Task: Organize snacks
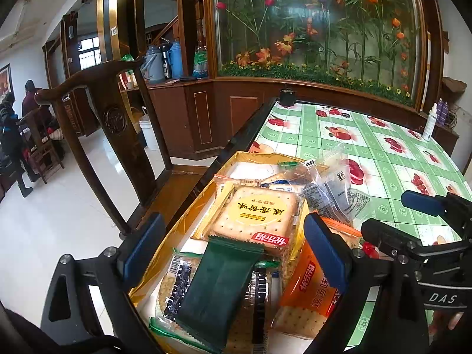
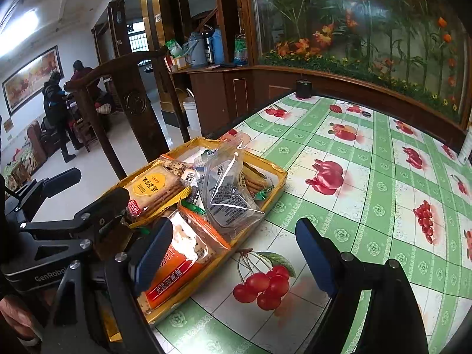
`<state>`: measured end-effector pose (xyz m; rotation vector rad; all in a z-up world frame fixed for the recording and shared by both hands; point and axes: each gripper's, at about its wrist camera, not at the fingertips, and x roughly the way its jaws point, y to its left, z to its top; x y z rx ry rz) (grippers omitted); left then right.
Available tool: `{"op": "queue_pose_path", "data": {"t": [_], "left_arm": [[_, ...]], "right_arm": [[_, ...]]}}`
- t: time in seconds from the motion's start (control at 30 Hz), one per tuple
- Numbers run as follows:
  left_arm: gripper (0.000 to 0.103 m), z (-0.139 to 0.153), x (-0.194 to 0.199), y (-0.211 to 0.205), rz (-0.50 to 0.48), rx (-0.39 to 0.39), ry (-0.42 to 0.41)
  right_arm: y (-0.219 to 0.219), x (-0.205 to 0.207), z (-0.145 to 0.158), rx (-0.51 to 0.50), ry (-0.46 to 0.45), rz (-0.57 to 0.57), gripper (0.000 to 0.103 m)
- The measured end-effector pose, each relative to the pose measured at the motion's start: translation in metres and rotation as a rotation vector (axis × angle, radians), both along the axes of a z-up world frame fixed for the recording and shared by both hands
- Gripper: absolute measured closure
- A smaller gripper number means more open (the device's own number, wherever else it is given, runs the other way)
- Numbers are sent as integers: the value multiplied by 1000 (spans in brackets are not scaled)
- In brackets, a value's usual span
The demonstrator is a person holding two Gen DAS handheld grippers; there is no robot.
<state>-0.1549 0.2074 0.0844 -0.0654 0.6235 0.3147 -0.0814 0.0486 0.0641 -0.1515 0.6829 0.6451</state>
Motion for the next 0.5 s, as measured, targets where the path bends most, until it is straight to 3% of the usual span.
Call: {"op": "queue_pose_path", "data": {"t": [0.5], "left_arm": [[8,8,-4,-3,11,23,-43]], "right_arm": [[5,1,2,0,3,6,18]]}}
